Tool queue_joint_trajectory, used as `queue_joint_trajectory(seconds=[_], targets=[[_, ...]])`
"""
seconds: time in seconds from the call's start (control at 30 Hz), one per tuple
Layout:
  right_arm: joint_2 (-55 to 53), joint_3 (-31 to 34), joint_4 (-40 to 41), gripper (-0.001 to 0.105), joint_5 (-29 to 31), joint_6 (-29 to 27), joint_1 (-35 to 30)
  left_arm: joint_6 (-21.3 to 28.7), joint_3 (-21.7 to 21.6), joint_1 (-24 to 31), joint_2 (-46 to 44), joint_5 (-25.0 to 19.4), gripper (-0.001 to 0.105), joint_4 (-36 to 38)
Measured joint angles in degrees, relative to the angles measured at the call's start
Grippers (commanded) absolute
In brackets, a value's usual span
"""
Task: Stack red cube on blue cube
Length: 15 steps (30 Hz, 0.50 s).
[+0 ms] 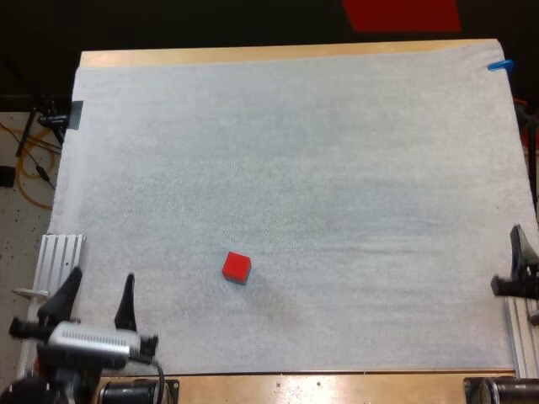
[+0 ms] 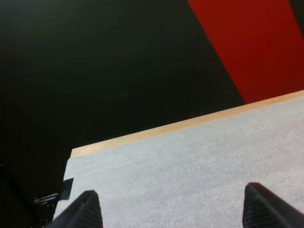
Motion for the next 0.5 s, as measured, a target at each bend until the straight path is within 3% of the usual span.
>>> queue_joint_trajectory(seconds=[0.13, 0.5], targets=[[-6.52, 1.62, 3.3, 0.058, 0.0, 0.0, 0.0, 0.0, 0.0, 0.0, -3.79, 0.0, 0.062, 3.34], [-15.45, 4.39, 11.33, 0.058, 0.0, 1.13, 0.0, -2.19, 2.26, 0.0, -3.99, 0.0, 0.062, 13.2]])
